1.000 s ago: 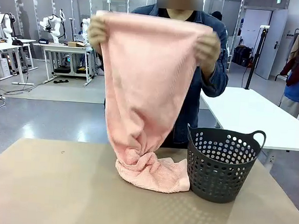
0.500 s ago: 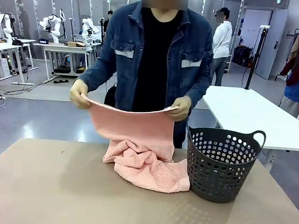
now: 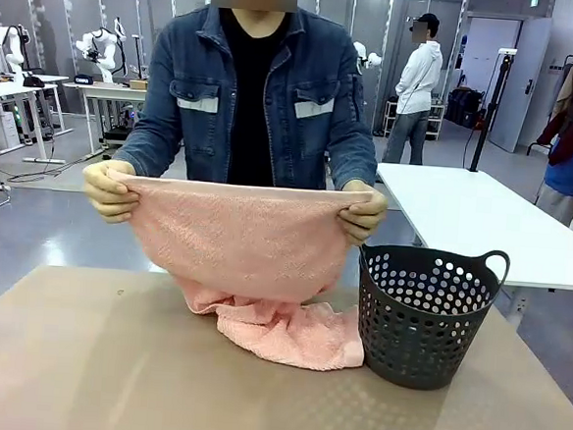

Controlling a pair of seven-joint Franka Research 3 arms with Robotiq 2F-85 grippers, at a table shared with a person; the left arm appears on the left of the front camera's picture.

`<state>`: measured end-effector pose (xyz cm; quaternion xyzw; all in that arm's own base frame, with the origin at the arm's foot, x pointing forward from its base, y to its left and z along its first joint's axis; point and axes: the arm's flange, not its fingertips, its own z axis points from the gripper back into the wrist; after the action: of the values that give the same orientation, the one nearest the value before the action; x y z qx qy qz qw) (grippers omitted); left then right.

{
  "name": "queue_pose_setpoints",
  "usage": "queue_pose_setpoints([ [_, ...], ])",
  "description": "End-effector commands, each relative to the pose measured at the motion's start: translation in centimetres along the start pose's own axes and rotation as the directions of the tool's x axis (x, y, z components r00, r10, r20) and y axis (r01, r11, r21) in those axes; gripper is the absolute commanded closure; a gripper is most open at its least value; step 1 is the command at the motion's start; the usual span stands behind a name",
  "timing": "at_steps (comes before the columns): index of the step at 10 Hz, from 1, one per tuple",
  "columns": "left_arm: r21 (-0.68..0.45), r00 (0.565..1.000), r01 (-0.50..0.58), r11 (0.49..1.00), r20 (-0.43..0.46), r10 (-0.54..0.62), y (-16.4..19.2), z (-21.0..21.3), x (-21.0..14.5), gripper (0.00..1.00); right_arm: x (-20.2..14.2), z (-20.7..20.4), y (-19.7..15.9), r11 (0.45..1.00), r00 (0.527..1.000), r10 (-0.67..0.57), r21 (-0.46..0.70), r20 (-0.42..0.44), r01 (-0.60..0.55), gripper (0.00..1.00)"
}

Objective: Fold the towel.
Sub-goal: Grab the top end of the 100 cm Hotel Towel extended by the human.

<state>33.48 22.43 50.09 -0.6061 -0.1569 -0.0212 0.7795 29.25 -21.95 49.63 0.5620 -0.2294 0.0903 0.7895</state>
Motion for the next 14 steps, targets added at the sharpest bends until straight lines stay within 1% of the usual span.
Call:
queue_pose_setpoints([
  [1,-0.012,1.000,0.014,1.000,-0.009,-0.014,0.1,0.1,-0.2,0.00,0.1,0.2,0.0,1.000,1.000,0.022,0.008,0.006,-0.022,0.00],
  [3,0.000,1.000,0.000,1.000,0.000,0.000,0.0,0.0,0.0,0.00,0.0,0.0,0.0,1.000,1.000,0.000,0.000,0.000,0.000,0.00],
  [4,0.073,0.986,0.162,0.984,-0.056,-0.158,-2.2,0.8,0.1,0.00,0.6,1.2,1.9,0.990,0.993,0.118,-0.075,-0.009,-0.118,0.00],
  [5,0.173,0.957,0.288,0.942,-0.094,-0.276,-5.0,1.7,0.3,0.00,1.2,1.9,4.4,0.953,0.972,0.226,-0.191,-0.070,-0.235,0.00],
  [6,0.304,0.912,0.409,0.861,-0.177,-0.370,-8.1,1.8,0.5,0.00,2.1,2.2,7.3,0.895,0.934,0.332,-0.269,-0.134,-0.357,0.00],
  [7,0.369,0.841,0.540,0.757,-0.286,-0.460,-11.5,0.9,0.5,0.00,3.1,1.7,10.5,0.813,0.876,0.429,-0.328,-0.222,-0.481,0.00],
  [8,0.401,0.745,0.666,0.630,-0.396,-0.536,-15.6,-0.8,0.6,0.00,4.0,0.4,14.4,0.724,0.795,0.514,-0.335,-0.322,-0.603,0.00],
  [9,0.439,0.659,0.752,0.491,-0.491,-0.570,-18.9,-2.8,0.6,0.00,4.5,-1.4,17.8,0.628,0.710,0.570,-0.338,-0.414,-0.701,0.00],
  [10,0.434,0.553,0.831,0.347,-0.587,-0.591,-21.8,-5.6,0.1,0.00,4.5,-3.8,20.8,0.525,0.616,0.612,-0.328,-0.497,-0.785,0.00],
  [11,0.409,0.457,0.884,0.227,-0.654,-0.603,-24.1,-8.3,-0.5,0.00,4.4,-6.3,23.3,0.428,0.518,0.644,-0.297,-0.563,-0.854,0.00],
  [12,0.357,0.363,0.924,0.135,-0.712,-0.601,-26.1,-11.2,-1.3,0.00,4.2,-8.9,25.9,0.361,0.427,0.672,-0.236,-0.605,-0.902,0.00],
  [13,0.323,0.293,0.945,0.055,-0.755,-0.586,-27.2,-13.5,-1.6,0.00,4.0,-10.9,27.6,0.303,0.349,0.678,-0.187,-0.647,-0.935,0.00],
  [14,0.283,0.237,0.959,0.013,-0.779,-0.581,-28.0,-15.4,-1.9,0.00,3.9,-12.7,28.9,0.229,0.266,0.658,-0.149,-0.705,-0.962,0.00],
])
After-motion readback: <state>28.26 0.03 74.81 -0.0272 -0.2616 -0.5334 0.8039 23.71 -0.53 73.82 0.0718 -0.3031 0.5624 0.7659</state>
